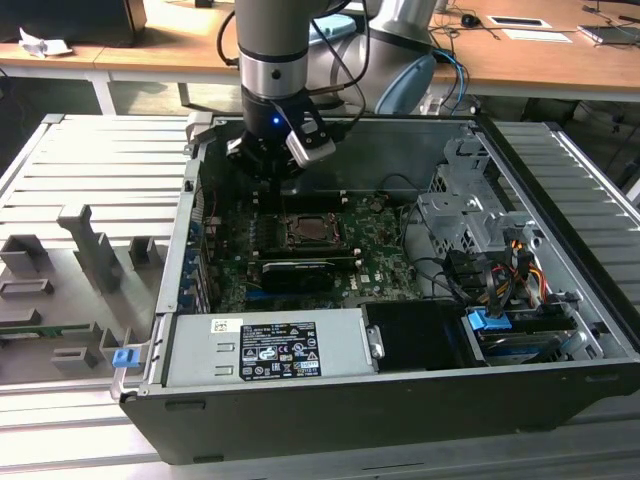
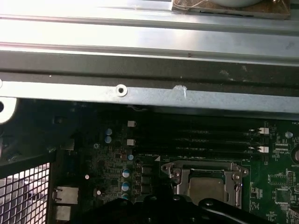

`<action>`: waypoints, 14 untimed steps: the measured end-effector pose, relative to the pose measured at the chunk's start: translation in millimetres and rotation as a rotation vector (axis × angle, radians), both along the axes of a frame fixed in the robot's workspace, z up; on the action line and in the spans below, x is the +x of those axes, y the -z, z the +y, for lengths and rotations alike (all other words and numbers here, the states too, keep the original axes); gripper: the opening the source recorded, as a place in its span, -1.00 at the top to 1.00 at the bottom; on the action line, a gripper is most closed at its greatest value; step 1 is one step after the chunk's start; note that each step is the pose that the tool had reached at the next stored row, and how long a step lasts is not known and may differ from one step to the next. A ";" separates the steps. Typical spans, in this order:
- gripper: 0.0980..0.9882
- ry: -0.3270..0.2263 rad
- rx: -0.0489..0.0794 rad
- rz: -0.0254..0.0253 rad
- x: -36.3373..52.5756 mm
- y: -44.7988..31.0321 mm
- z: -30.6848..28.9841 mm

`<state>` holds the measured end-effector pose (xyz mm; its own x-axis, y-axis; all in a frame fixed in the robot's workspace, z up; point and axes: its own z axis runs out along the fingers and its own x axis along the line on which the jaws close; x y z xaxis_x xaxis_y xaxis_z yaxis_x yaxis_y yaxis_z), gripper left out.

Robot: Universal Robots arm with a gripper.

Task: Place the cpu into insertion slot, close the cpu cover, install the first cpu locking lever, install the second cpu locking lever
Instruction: 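Install the first cpu locking lever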

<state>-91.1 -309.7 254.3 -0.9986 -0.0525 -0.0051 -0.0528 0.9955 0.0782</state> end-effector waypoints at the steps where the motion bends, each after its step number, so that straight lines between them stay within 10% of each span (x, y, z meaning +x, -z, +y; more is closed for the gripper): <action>1: 0.98 0.000 0.000 -0.0001 -2.0 0.1 0.0; 14: 0.98 0.000 0.000 -0.0004 -4.6 0.0 9.3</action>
